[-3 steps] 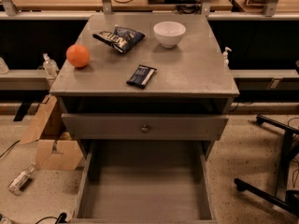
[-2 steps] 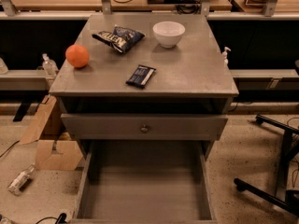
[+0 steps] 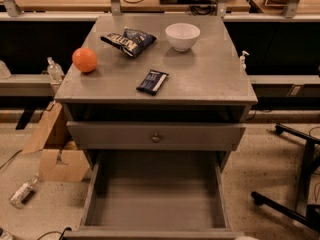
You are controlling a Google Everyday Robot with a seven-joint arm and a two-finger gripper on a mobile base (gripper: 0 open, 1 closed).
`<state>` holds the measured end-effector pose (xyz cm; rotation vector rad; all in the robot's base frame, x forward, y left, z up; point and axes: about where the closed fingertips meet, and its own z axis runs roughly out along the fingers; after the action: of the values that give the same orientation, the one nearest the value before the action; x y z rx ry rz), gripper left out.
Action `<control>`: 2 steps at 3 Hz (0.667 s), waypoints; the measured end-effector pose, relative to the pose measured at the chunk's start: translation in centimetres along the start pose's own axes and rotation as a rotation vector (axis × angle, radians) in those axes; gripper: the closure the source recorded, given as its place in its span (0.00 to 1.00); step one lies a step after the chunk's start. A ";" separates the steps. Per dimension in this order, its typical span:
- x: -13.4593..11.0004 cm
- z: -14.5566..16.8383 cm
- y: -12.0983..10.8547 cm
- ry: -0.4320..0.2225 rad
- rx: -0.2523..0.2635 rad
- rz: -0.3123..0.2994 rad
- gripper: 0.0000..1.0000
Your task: Close middle drawer
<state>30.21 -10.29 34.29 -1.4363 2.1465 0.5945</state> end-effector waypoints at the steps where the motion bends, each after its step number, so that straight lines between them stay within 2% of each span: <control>1: 0.0 0.0 0.0 0.000 0.000 0.000 1.00; 2: -0.9 -0.8 -3.1 0.019 0.021 -0.025 1.00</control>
Offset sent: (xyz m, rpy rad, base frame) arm 0.2036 -0.0567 0.0551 -0.1681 -0.1388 0.0465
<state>33.23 -11.23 35.19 -1.4609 2.1399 0.5500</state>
